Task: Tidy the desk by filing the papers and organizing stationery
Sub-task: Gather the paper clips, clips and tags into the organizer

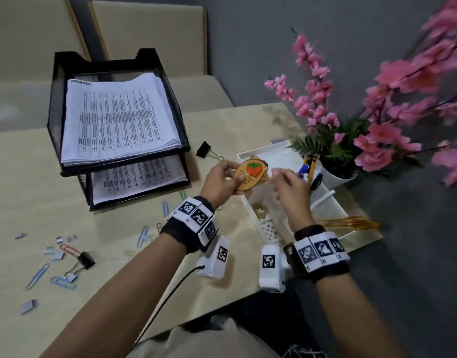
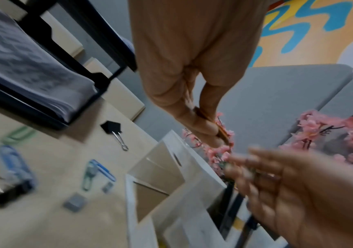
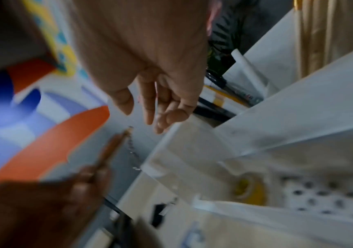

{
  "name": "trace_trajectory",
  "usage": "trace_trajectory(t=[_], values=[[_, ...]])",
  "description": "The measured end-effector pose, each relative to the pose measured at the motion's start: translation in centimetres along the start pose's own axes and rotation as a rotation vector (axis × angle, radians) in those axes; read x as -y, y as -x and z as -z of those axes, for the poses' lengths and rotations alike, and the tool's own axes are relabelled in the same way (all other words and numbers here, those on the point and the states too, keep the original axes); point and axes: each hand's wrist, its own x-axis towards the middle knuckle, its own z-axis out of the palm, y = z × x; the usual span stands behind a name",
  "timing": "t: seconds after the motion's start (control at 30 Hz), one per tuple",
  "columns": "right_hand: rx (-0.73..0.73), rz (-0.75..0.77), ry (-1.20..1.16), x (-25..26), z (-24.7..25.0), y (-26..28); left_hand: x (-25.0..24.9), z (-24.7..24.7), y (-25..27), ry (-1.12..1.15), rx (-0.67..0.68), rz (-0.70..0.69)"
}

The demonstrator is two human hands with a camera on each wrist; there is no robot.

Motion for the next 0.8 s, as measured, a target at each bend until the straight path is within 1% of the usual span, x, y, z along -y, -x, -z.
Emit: trace_trajectory(t=[0.03,0.1,0.2,0.27,0.33,0.37,0.43,0.5,0.57,0.63,0.7,0.8], values=[[0.02,-0.006,-0.078,1.0,0.5,-0.5,-0.4,-1.1,-0.4,0.037,-0.004,0.0],[0.039,-0.019,-0.134,2.3,1.4,-1.9,-1.0,-2.8,-1.1,0.062,-0.004,-0.016],[0.035,0.012,-0.077,3.4,2.7,-3.9,-1.6,-4.3,-2.4,-0.097,0.002,-0.094],[0.018,0.074,-0.007,3.8,3.5,-5.3,-1.8,-4.6,-3.3,-0.273,-0.032,-0.129],[-0.04,0.134,0.094,4.0,3.9,-7.1,-1.8,-4.7,-4.2,-0.562,-0.051,-0.144],[-0.076,0.161,0.155,3.9,4.0,-8.0,-1.8,-4.8,-4.6,-0.742,-0.031,-0.145],[-0.125,0.209,0.302,3.6,3.9,-9.3,-1.7,-4.9,-5.3,-1.052,0.074,-0.136],[-0.098,0.247,0.47,3.2,3.6,-10.1,-1.7,-4.9,-5.9,-1.22,0.148,-0.099],[-0.003,0.273,0.646,2.7,3.4,-10.6,-1.8,-4.8,-6.4,-1.316,0.175,-0.091],[0.097,0.278,0.771,2.6,3.1,-11.1,-1.8,-4.8,-6.6,-1.365,0.191,-0.113],[0.155,0.279,0.853,2.7,2.7,-11.7,-1.9,-5.2,-6.6,-1.354,0.187,-0.109],[0.187,0.265,1.002,2.7,2.1,-12.4,-1.7,-5.7,-6.5,-1.271,0.129,-0.06]])
